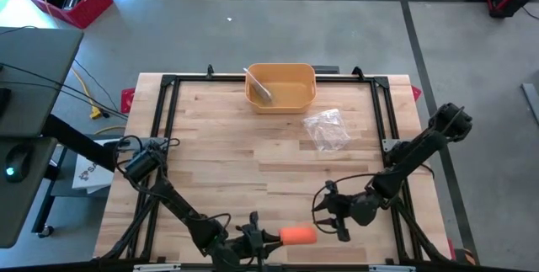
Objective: Roll bandage
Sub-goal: Roll the orange bandage
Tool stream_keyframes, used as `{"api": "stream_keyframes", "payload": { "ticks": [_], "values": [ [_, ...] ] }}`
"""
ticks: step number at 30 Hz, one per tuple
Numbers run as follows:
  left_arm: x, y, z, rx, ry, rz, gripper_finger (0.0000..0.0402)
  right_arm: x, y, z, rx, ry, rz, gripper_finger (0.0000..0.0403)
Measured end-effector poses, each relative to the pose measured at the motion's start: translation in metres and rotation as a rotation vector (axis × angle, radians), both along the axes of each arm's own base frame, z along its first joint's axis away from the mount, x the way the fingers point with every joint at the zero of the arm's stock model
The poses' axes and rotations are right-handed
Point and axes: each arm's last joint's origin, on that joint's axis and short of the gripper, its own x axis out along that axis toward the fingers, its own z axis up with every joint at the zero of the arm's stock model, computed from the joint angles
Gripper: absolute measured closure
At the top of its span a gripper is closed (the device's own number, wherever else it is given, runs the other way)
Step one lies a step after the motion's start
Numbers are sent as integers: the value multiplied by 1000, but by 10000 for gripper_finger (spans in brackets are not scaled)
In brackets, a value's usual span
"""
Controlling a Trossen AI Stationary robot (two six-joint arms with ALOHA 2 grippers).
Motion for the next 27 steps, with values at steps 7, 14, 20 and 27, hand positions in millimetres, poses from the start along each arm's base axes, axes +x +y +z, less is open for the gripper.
{"api": "stream_keyframes", "payload": {
  "ticks": [7,14,20,27],
  "values": [
    [8,7,5,-52,-46,33,394,-17,15,12,-76,-69,60,238],
    [31,46,-14,-130,75,146,394,-47,43,19,-166,-27,107,249],
    [53,98,-36,-162,264,228,394,-39,49,-5,-234,20,107,251],
    [49,145,-74,-233,288,246,394,1,30,-43,-346,85,3,251]
  ]
}}
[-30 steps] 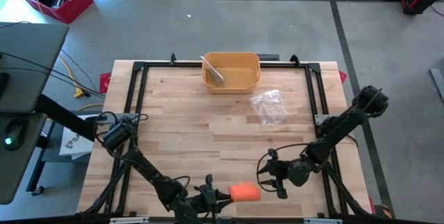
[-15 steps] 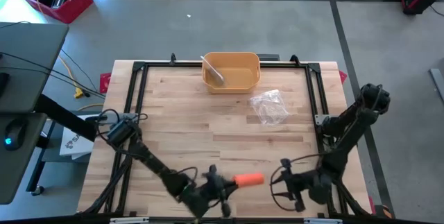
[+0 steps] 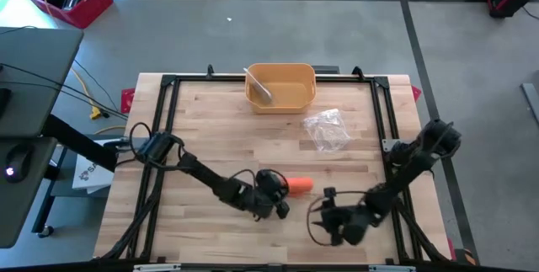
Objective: Roll bandage
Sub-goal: Roll the orange bandage
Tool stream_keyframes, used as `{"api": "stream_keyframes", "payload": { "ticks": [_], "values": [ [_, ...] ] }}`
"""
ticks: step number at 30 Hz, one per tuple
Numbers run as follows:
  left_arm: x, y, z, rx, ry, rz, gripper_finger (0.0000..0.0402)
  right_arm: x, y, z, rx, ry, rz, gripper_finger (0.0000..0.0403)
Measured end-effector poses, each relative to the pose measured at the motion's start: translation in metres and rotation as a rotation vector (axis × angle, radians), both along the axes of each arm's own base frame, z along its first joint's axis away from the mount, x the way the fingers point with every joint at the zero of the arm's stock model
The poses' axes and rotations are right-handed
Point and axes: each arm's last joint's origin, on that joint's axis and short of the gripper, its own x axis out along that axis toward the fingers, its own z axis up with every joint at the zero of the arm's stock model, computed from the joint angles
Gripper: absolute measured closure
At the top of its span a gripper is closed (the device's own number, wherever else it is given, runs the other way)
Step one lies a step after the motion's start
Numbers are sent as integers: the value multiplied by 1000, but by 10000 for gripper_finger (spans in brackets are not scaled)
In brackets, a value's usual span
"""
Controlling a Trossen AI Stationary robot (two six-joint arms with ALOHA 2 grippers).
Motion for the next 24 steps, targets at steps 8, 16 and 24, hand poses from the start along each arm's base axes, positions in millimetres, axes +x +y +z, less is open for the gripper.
{"api": "stream_keyframes", "payload": {
  "ticks": [8,16,24],
  "values": [
    [-21,20,-24,-74,-116,30,394,46,-40,-18,-64,13,-86,252],
    [-25,24,-28,-66,-123,51,394,68,-69,-42,-90,81,-147,274],
    [-25,22,-21,-16,-148,51,394,79,-83,-55,-87,95,-192,378]
  ]
}}
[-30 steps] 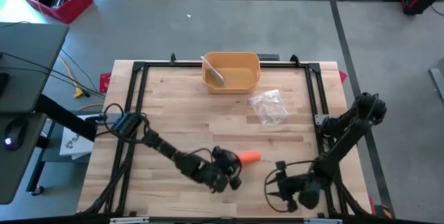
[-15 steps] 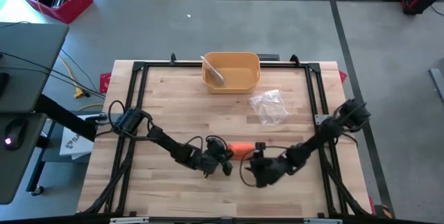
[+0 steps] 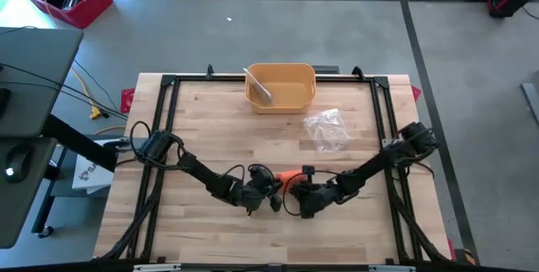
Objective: Roll bandage
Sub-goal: Roll the orange bandage
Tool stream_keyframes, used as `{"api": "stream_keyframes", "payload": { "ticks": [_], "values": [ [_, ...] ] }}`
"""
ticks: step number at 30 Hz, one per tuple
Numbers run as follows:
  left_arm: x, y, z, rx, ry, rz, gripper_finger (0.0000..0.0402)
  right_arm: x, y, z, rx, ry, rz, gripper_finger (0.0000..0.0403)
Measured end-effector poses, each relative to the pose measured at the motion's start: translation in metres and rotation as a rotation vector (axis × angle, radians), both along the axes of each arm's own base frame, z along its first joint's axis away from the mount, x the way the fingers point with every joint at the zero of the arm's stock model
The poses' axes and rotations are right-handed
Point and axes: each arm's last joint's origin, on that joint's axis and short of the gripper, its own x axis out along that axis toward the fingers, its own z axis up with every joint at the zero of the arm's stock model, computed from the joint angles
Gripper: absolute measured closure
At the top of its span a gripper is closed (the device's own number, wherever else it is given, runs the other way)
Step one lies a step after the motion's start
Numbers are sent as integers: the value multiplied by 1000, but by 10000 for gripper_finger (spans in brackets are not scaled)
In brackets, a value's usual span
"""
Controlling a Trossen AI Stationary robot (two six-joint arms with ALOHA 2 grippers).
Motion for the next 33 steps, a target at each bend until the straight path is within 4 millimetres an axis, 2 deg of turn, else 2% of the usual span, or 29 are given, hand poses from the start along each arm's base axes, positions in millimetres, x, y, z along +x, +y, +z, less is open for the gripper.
{"api": "stream_keyframes", "payload": {
  "ticks": [5,10,15,20,22,25,28,33],
  "values": [
    [-5,-4,26,94,-10,24,394,-12,21,7,21,-2,73,400],
    [-9,-2,31,130,45,32,394,-44,66,29,148,-39,235,402],
    [-9,-6,33,161,53,-26,394,-71,101,46,226,-143,319,402],
    [-11,-21,39,230,22,-114,394,-76,125,79,176,-286,323,403],
    [-13,-29,44,239,-22,-136,394,-72,128,95,153,-320,322,403],
    [-13,-41,53,267,-59,-159,394,-63,121,114,100,-322,286,403],
    [-11,-52,63,274,-84,-187,394,-52,107,125,50,-286,241,403],
    [-13,-62,65,293,-76,-224,394,-34,83,135,6,-230,134,403]
  ]
}}
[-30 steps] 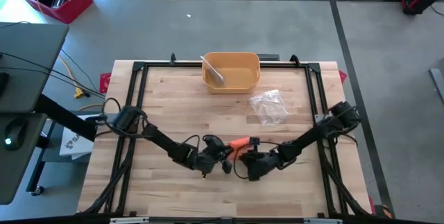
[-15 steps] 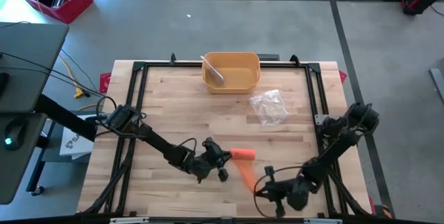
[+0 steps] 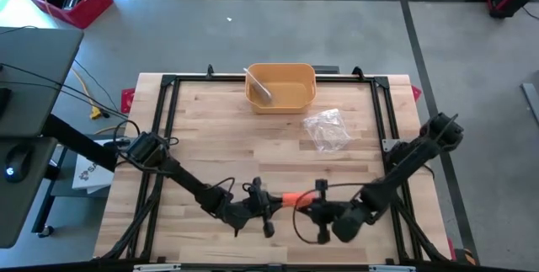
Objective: Roll bandage
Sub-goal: Roll the orange bandage
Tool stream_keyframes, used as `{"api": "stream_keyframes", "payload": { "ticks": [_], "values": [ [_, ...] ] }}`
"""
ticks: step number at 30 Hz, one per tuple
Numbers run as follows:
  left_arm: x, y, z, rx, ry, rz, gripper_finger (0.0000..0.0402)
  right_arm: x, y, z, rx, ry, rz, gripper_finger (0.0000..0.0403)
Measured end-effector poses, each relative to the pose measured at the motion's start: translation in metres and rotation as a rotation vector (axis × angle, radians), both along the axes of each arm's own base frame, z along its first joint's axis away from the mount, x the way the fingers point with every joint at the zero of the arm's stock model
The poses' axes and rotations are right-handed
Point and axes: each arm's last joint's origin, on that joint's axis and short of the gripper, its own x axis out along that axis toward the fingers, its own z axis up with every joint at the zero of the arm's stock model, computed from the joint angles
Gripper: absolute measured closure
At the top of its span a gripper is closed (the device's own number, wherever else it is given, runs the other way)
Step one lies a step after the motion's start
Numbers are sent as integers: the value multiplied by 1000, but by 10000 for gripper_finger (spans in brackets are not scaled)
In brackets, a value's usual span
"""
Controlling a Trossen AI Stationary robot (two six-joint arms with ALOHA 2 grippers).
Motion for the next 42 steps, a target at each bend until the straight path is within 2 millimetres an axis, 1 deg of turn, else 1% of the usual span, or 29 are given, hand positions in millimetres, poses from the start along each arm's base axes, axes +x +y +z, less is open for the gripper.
{"api": "stream_keyframes", "payload": {
  "ticks": [4,7,9,13,16,19,24,30,36,39,42],
  "values": [
    [-3,-2,-6,-10,44,-1,394,10,-13,5,43,8,-82,403],
    [-3,-1,-11,-18,77,4,394,13,-25,0,82,71,-155,403],
    [-4,-1,-14,-34,95,-12,394,14,-35,-8,110,124,-201,403],
    [-5,0,-18,-39,140,-26,394,12,-53,-32,183,196,-255,403],
    [-5,3,-22,-52,178,-23,394,11,-61,-48,242,188,-267,403],
    [-4,7,-33,-67,226,-19,394,12,-69,-64,278,162,-278,403],
    [1,12,-45,-91,267,-57,394,20,-83,-79,360,142,-303,403],
    [6,20,-47,-90,298,-94,394,25,-89,-91,396,196,-287,403],
    [8,28,-50,-90,347,-106,393,26,-89,-91,422,203,-280,403],
    [9,35,-53,-76,384,-96,383,26,-89,-92,456,216,-293,403],
    [10,42,-56,-55,423,-92,361,26,-89,-94,480,222,-311,403]
  ]
}}
